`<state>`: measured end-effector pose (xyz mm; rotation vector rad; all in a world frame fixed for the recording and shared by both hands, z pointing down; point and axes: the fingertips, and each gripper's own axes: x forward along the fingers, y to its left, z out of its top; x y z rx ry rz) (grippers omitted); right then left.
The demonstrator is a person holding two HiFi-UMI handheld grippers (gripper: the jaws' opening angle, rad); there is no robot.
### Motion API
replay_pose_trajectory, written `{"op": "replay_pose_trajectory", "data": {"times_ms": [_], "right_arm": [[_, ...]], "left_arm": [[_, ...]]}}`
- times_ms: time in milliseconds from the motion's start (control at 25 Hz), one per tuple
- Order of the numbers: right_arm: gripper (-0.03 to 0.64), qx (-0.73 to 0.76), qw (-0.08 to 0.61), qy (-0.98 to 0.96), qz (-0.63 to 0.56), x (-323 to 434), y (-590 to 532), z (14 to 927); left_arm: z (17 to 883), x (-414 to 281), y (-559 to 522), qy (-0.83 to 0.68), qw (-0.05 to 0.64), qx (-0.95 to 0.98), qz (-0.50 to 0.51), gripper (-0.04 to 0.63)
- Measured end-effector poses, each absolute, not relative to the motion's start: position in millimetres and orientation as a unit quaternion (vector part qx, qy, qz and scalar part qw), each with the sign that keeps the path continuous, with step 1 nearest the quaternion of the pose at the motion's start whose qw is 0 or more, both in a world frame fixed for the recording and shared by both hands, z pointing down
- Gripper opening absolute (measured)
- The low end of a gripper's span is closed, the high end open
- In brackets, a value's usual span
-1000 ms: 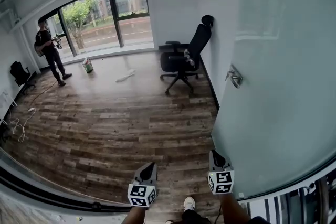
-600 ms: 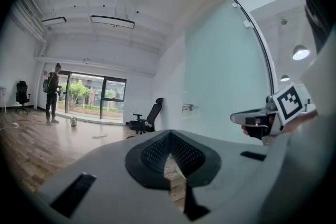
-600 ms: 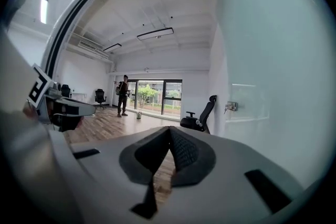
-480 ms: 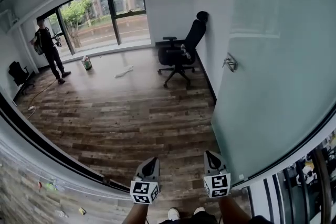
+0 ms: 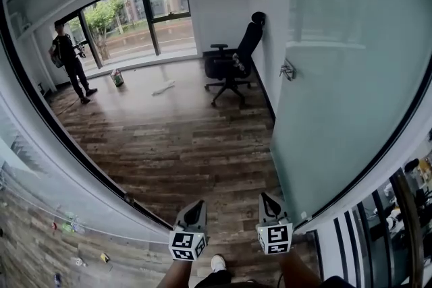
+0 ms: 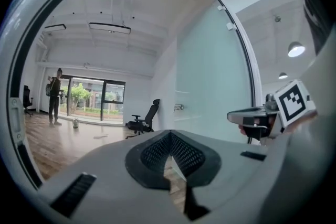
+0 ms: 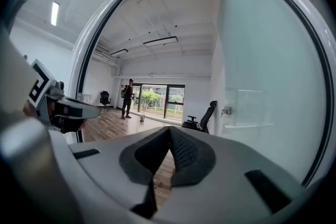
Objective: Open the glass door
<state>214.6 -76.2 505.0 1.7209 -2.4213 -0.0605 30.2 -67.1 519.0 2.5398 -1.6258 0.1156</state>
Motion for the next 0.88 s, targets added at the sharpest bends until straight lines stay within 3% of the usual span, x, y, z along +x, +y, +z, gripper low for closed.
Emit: {"op": "replay_pose_trajectory", "data": {"times_ms": [880], "right_arm": [[0.015,0.565,0.064,-0.821,-0.049,242.6,79.6,466.6]], "left_arm": [[493.8,85.2,85.4,-0.534,0.051,0.843,0.036,0.002]]}}
